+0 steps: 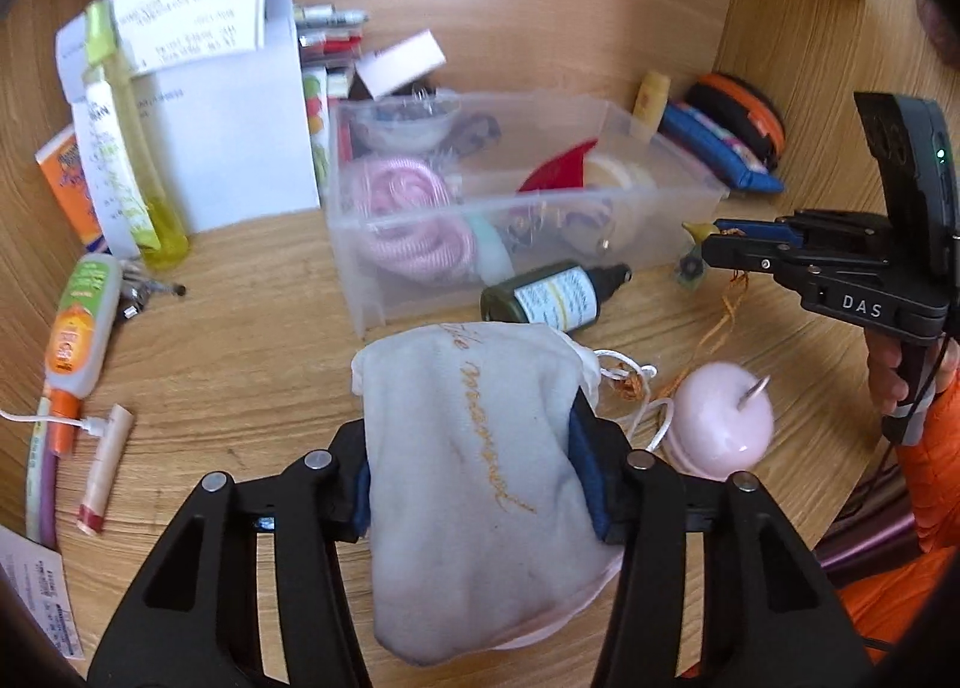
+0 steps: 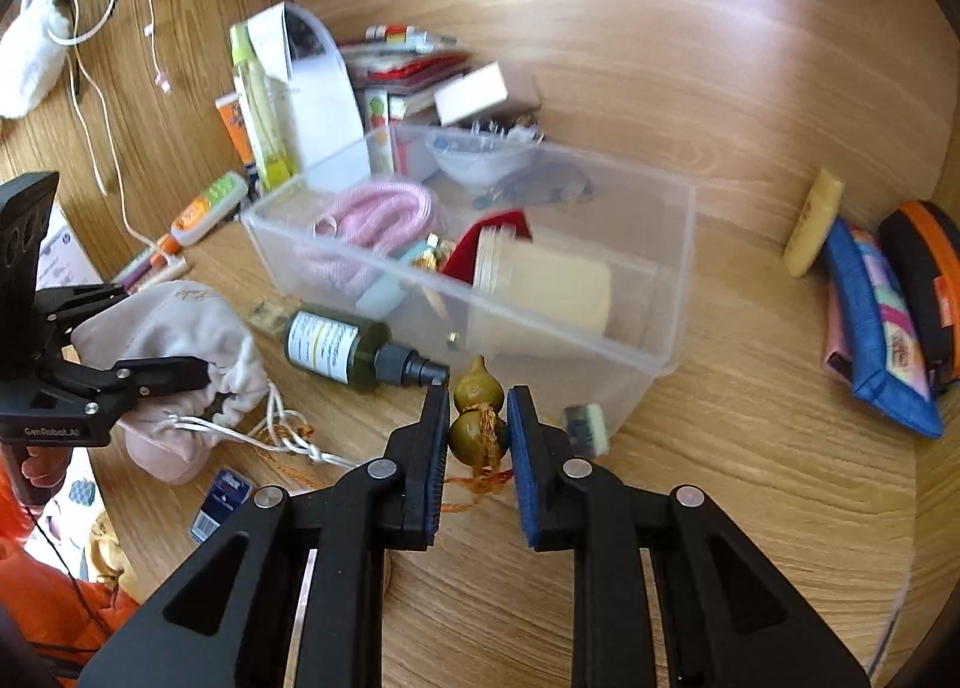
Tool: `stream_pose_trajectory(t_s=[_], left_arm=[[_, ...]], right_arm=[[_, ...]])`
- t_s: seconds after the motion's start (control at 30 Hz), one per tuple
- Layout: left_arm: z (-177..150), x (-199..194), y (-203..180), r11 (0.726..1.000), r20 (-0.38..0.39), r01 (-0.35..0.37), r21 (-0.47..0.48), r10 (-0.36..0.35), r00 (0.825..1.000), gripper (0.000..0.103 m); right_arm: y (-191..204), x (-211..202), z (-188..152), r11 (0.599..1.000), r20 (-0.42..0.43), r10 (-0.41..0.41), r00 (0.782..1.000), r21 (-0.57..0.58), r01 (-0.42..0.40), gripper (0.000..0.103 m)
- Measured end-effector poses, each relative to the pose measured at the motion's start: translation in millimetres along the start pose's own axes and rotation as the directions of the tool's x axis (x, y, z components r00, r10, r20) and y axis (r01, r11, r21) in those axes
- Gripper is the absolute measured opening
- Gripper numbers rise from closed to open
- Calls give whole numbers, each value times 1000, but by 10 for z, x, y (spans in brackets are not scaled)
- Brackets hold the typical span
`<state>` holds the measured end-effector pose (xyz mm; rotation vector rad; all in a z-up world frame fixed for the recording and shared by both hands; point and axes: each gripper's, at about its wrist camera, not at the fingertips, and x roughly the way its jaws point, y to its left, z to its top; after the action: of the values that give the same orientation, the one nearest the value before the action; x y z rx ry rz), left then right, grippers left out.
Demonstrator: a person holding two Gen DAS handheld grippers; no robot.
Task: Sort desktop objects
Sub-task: 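Grasp the white cloth pouch with the left tool while the right tool grasps the gourd charm, then carry the cloth pouch and gourd charm into the clear box and release both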
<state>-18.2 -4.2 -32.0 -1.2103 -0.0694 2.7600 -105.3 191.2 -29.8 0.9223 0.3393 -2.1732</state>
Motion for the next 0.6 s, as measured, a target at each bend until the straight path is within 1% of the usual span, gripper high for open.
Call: stream_pose_trajectory(t_s=[0.2,0.37,0.6], left_arm=[[118,-198,100,999,72,-11,-40,14,997,51],[242,-237,196,998,99,-19,-66,26,995,51],[491,-216,327,992,134,14,-124,3,991,51]], right_arm=[[-8,-160,98,1000,62,-7,998,8,6,18],[-32,-219,202,1000,107,-10,994,19,8,18],[-114,-124,375,999,139,-15,990,52,8,18]])
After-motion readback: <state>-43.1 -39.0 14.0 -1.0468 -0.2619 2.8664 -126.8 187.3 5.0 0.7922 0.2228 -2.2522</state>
